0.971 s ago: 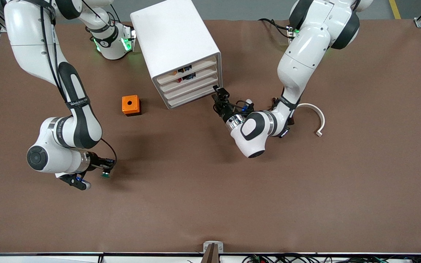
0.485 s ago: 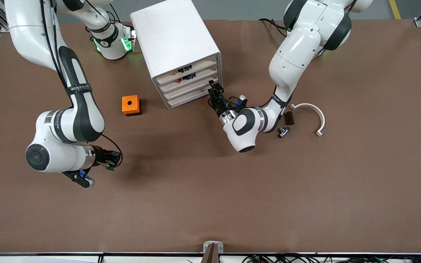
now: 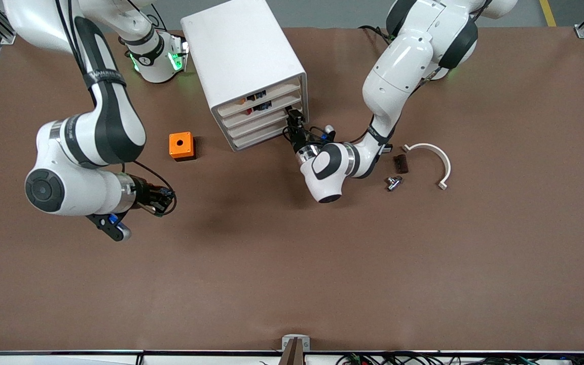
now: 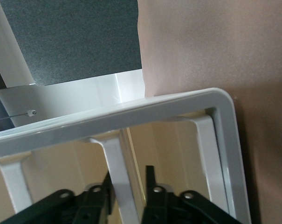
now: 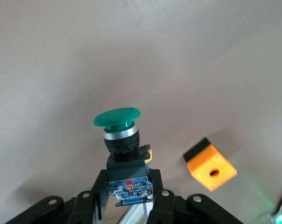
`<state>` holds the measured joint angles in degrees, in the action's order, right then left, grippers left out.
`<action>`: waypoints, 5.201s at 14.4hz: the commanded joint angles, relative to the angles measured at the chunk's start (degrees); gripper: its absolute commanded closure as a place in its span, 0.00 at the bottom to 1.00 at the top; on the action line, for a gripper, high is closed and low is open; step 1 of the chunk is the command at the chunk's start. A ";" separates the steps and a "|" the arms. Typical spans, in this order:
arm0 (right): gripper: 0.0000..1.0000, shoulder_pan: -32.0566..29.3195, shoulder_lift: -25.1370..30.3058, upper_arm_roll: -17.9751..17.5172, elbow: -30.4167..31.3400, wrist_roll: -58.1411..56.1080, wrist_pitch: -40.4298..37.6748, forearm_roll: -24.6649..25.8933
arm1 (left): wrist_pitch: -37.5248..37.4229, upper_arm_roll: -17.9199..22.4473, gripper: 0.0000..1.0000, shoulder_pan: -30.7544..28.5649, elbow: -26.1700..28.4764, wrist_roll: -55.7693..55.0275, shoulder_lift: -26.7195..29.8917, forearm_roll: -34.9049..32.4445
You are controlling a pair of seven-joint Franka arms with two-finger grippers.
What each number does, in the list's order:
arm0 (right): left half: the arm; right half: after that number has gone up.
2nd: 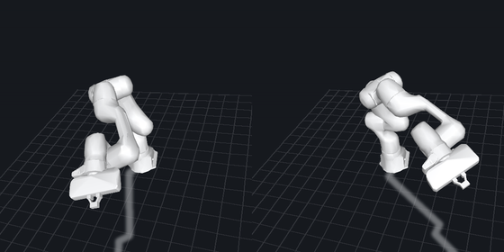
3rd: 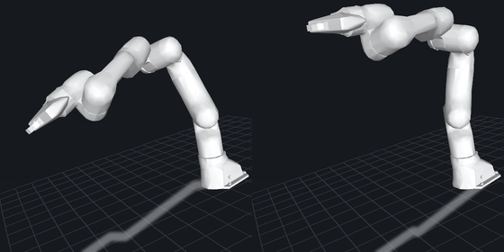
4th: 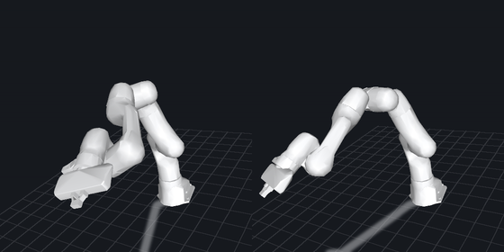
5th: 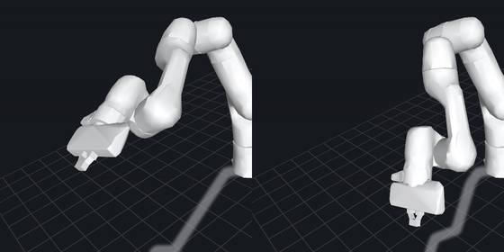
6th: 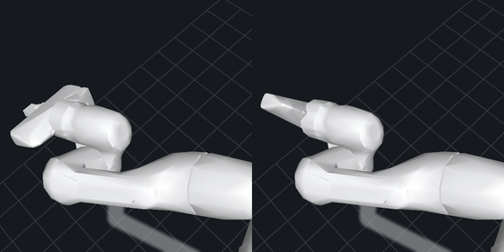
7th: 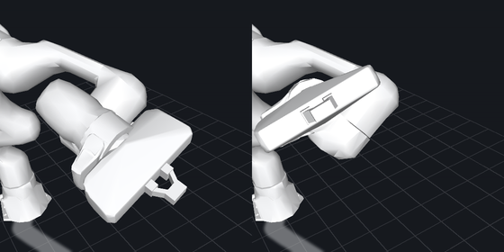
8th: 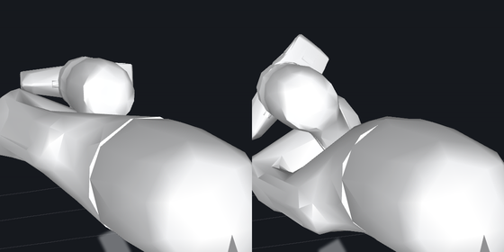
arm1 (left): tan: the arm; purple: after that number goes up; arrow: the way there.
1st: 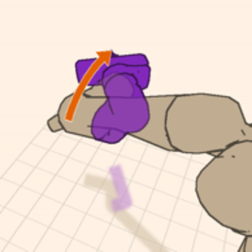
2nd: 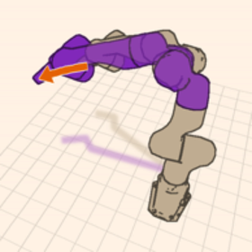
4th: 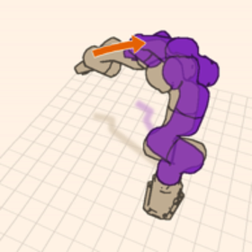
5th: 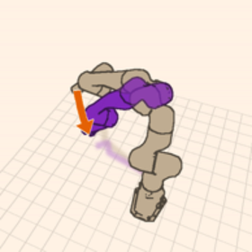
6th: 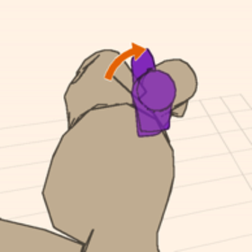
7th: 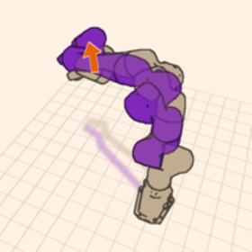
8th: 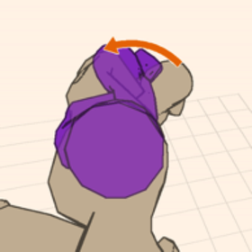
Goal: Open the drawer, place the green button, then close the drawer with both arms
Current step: 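Pull the drawer open with the left gripper while the right gripper carries the button, then lower the button into the drawer with the right gripper while the left gripper releases, then raise the right gripper out while the left gripper moves to the drawer front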
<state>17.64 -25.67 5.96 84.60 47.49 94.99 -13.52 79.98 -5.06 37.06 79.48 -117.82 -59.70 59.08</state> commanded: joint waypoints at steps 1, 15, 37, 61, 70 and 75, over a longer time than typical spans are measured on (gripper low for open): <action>1.00 2.30 3.43 0.29 0.74 6.54 -2.78 -0.37 | -0.35 0.23 0.77 0.56 -0.73 -1.71 -0.59 1.12; 1.00 20.23 11.70 0.29 0.83 37.56 -4.46 8.24 | -0.35 0.23 0.85 -4.88 -1.26 -2.50 -0.59 2.44; 1.00 36.40 4.76 0.29 17.70 61.85 26.72 10.97 | 2.90 0.32 0.00 -16.84 -4.06 8.01 0.02 4.55; 0.00 32.12 3.70 0.90 11.57 55.28 16.40 10.88 | 22.05 15.52 0.00 -7.18 -10.31 68.16 12.24 -25.58; 0.00 12.26 13.01 0.99 9.09 18.82 6.88 10.79 | 29.89 15.44 0.00 -1.21 -8.46 67.73 16.28 -34.63; 0.00 2.15 16.70 0.99 9.09 -2.80 2.67 10.44 | 32.34 15.52 0.00 1.78 -7.24 65.27 16.02 -38.34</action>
<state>23.16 -10.82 8.12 93.39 51.37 99.57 -3.23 110.33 9.93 37.17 69.62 -50.84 -45.10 22.74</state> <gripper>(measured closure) 0.000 0.000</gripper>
